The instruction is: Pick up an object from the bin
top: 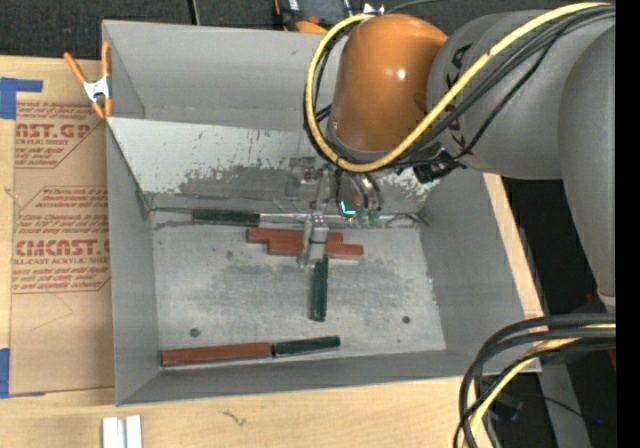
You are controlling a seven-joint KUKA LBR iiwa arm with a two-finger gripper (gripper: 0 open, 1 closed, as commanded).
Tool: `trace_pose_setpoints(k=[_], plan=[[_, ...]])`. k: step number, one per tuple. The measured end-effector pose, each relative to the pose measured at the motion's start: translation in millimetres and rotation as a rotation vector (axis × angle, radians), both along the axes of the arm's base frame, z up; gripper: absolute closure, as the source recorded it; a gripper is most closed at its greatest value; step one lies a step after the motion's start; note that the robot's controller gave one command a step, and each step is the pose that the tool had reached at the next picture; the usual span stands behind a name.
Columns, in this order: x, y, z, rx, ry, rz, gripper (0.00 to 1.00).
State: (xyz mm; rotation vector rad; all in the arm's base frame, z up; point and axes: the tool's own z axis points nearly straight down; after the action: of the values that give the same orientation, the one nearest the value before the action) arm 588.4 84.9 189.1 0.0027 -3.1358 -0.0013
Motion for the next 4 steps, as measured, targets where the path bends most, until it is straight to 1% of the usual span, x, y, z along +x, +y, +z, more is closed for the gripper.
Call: trace_pose_setpoints(k=[1,2,3,4], plan=[[-5.0,-33,-101,-0.002,0.001,0.025,0.00],[-2.5,-71,-119,0.001,-0.005,-0.105,0.00],[-2.4,-71,-119,0.000,-0.007,-0.103,1.00],[-7.3,-83,-118,-0.001,-0.006,-0.089,1.00]])
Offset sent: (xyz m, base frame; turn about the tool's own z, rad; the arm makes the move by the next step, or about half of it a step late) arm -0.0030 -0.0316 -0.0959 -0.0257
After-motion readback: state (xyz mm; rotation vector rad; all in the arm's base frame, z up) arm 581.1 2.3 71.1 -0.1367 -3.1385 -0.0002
